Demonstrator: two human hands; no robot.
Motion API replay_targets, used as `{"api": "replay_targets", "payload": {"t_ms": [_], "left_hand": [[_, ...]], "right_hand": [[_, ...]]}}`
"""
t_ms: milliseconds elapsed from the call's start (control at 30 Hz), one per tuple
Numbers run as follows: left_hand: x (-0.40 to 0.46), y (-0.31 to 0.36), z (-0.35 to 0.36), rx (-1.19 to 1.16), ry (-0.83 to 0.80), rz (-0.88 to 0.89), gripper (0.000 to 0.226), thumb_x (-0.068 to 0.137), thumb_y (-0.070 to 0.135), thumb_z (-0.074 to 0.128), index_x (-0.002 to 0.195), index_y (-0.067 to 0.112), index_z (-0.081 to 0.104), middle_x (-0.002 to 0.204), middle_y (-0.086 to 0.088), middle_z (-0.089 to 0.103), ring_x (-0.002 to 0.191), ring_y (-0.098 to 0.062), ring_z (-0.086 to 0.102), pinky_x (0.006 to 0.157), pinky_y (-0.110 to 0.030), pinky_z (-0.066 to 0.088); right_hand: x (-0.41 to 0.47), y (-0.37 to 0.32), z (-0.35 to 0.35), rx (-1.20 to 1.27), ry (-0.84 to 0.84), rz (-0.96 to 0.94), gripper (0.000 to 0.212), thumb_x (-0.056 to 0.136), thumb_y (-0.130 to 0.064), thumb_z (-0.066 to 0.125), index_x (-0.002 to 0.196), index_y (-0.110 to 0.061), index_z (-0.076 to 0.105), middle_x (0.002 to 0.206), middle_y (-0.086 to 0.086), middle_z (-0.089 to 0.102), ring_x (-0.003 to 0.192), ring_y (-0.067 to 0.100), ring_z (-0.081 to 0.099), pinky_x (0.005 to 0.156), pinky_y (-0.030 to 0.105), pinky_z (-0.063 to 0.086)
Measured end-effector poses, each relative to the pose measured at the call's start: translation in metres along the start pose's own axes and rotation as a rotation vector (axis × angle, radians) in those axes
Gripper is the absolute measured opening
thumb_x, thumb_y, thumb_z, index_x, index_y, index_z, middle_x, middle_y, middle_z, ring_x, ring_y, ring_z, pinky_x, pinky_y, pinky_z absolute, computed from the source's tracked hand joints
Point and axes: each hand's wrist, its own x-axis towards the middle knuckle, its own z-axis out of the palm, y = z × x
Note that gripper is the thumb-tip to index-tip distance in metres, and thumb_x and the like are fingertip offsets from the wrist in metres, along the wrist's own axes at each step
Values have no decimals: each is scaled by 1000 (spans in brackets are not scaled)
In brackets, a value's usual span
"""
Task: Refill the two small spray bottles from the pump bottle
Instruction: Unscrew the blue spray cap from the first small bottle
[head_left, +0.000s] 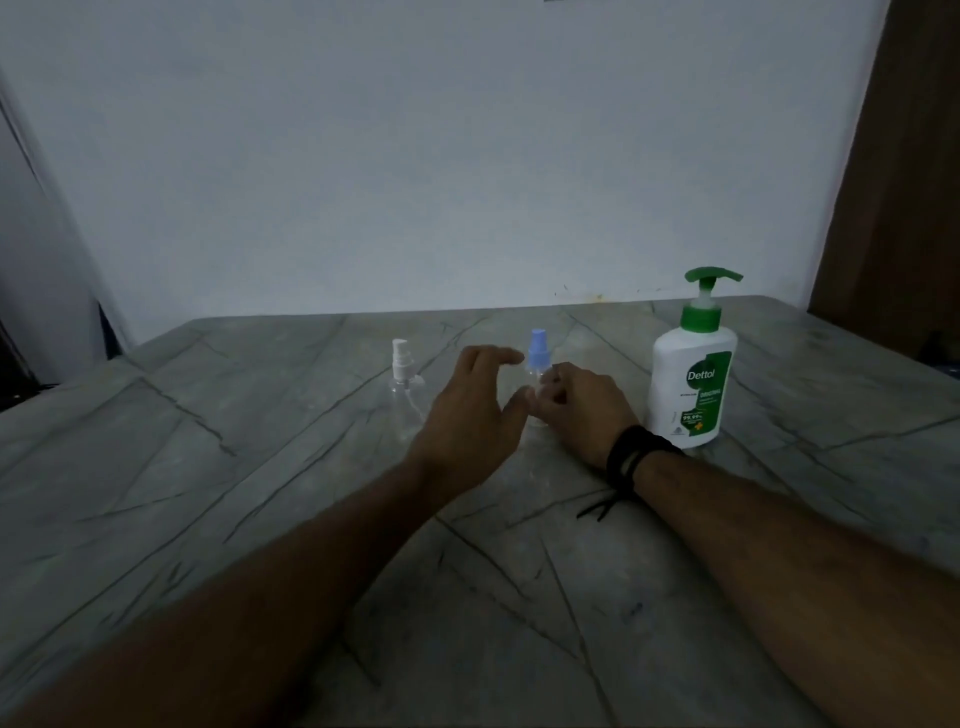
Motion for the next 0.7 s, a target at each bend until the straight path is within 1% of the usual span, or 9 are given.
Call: {"api": "replay_targets", "payload": {"t_ms": [67,100,133,200,233,400,467,600,700], "left_hand": [[20,7,11,-138,-59,-173,48,97,34,53,142,21,39,144,5,41,111,-13,58,95,-23,43],[29,10,16,-222,-88,-226,49,98,34,50,144,20,38,141,4,46,110,-17,60,94,-29,48],[37,12,21,-308,-111,-256,48,100,32,48,144,20,38,131,3,53,98,-17,64,83,-29,54],[46,15,27,-417,-122,-280,42,101,29,45,141,18,43,112,3,62,70,-13,61,59,-24,53],[49,13,30,-433,-105,-282,40,101,29,45,139,18,46,112,1,64,67,-12,59,57,-24,51],[48,1,39,-390,56,-263,38,92,32,62,128,18,60,118,5,64,104,-9,59,83,-17,43],[48,1,39,-396,73,-270,43,86,38,69,124,20,61,111,7,63,101,-6,58,77,-13,42],[50,-7,38,-352,78,-223,45,79,64,62,110,32,69,79,1,52,67,-8,50,59,-20,38],[48,-13,37,-445,165,-248,37,76,67,62,88,33,70,85,0,57,76,-17,58,64,-33,50]], "right_hand": [[1,1,0,-12,-7,6,27,96,-43,57,108,-20,59,99,1,67,85,19,60,74,31,43],[2,2,1,-23,-12,7,27,96,-44,56,109,-21,59,100,1,67,85,18,60,74,31,42],[2,3,1,-36,-12,2,28,95,-44,55,111,-21,59,101,0,68,87,18,60,75,31,43],[2,6,1,-47,-3,-13,30,95,-44,55,114,-21,60,102,-1,68,90,18,62,77,32,45],[2,7,1,-41,2,-16,30,95,-44,56,113,-21,60,100,-2,68,91,18,63,78,32,46],[0,4,0,-12,27,-56,36,94,-48,57,115,-19,61,99,-1,70,88,18,64,81,35,52],[0,2,0,-2,21,-73,35,95,-47,58,116,-20,62,95,-1,70,85,17,65,79,34,52],[0,5,1,-3,28,-59,41,93,-51,58,116,-18,61,95,-1,69,84,15,63,75,30,48],[1,7,2,-2,33,-46,41,91,-52,60,111,-16,61,92,-3,66,84,16,62,74,28,45]]}}
